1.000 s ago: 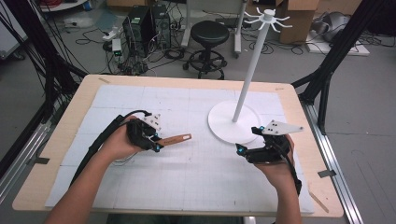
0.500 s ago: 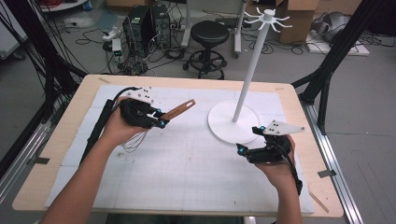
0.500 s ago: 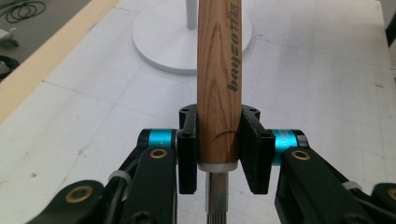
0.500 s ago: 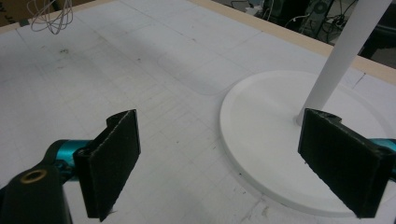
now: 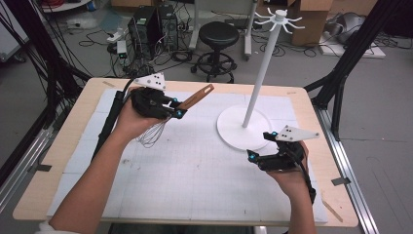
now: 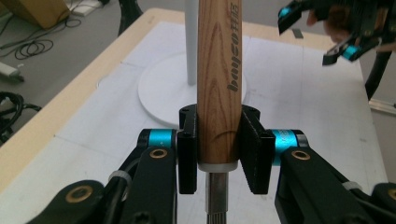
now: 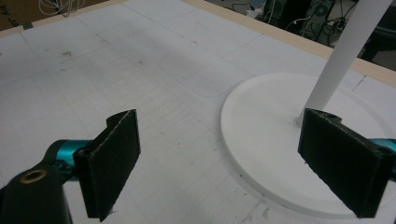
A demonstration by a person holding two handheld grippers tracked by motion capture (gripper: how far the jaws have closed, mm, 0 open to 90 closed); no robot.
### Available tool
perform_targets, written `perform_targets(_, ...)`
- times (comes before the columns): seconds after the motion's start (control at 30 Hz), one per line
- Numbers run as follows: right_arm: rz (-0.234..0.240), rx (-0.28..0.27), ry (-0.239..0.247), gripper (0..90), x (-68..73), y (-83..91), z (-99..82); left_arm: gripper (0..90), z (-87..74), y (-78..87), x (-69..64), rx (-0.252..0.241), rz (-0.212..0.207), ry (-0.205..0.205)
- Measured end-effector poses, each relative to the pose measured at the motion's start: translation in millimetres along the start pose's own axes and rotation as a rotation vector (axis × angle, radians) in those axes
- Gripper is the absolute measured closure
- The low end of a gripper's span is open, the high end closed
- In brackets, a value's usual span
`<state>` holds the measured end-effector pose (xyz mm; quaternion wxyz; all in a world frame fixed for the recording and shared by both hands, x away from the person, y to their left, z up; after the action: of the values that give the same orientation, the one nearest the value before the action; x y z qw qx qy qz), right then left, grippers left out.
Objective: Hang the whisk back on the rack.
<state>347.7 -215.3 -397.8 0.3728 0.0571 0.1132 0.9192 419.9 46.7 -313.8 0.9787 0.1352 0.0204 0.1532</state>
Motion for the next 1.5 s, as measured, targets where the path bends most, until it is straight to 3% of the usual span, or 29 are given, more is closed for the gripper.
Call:
perform_targets(0.3,0.000,-0.006,-0.003,11.8,0.0,0.8,0.7,70.7,36.0,-8.1,2.8,-0.054,-0.019,-0.007)
perform_targets(0.47,0.003,-0.006,-0.001,11.7,0.6,1.1,0.6,70.7,48.3,-13.9,3.4,-0.076,-0.029,-0.008)
perform_targets(0.73,0.000,-0.010,0.000,11.7,0.0,2.5,0.9,70.8,78.1,-31.8,0.3,-0.134,-0.077,0.000)
perform_targets(1.5,-0.003,-0.014,-0.006,11.7,-1.5,5.0,0.0,70.8,141.6,-66.4,-11.2,-0.209,-0.127,-0.027)
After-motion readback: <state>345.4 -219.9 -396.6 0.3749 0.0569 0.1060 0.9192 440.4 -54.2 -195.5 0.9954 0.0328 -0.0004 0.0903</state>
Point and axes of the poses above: each handheld gripper's, and its own axes: y roughly backward along the jaws, z roughly out of its top, x roughly to its left, the point moved 9 cm from there along -y, roughly forward along the jaws, and after that the axes turned 14 degrees about -x, right-handed, at the moved point
